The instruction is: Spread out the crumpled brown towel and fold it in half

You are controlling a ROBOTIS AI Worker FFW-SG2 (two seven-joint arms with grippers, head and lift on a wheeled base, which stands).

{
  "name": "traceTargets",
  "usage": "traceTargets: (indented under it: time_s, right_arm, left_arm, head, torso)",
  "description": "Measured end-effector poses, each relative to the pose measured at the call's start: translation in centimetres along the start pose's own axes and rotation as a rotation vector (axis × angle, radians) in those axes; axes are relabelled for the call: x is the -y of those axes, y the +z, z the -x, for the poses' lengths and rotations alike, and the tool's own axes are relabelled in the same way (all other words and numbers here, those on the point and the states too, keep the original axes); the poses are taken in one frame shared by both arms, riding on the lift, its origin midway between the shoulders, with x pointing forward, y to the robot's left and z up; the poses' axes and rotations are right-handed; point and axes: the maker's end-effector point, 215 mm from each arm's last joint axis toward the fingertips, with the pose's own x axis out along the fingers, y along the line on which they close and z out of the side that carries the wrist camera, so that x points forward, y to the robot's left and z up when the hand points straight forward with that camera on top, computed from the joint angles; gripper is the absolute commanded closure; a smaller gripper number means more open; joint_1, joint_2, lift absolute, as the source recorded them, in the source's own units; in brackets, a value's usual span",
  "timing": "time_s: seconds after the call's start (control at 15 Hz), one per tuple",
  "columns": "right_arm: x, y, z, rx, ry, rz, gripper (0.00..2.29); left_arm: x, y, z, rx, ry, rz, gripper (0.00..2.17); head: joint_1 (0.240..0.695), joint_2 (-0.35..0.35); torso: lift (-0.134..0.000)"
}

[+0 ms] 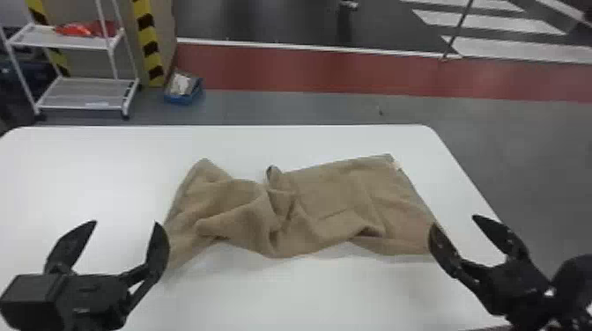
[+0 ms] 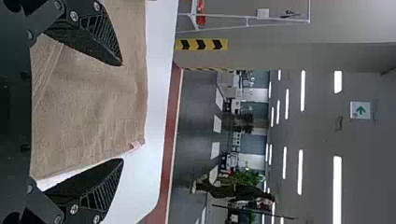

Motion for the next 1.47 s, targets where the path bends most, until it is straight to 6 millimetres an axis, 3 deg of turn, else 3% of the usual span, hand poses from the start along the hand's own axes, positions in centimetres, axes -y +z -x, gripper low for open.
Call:
traceTargets:
  time_s: [0.2, 0.53, 1.0, 1.47]
  right_arm:
    - [2.9, -1.7, 1.6, -0.006, -0.041, -0.011, 0.21]
    - [5.9, -3.4, 3.3, -0.005, -0.100, -0.013, 0.21]
    - [6.2, -3.7, 3.5, 0.004, -0.107, -0.026, 0.21]
    - [6.3, -3.7, 3.5, 0.014, -0.110, -0.022, 0.21]
  left_arm:
    - [0.7, -0.9, 0.8, -0.002, -0.019, 0.005, 0.13]
    - [2.9, -3.4, 1.6, -0.056, -0.058, 0.011, 0.15]
    - [3.5, -7.8, 1.4, -0.141, -0.065, -0.010, 0.16]
    - [4.0, -10.1, 1.1, -0.194, -0.076, -0.036, 0.36]
  head:
    - [0.695, -0.237]
    - [0.695, -0.319]
    - [0.695, -0.334]
    - [0.695, -0.337]
  torso:
    - [-0.125]
    - [-0.125]
    - [-0.125]
    - [-0.125]
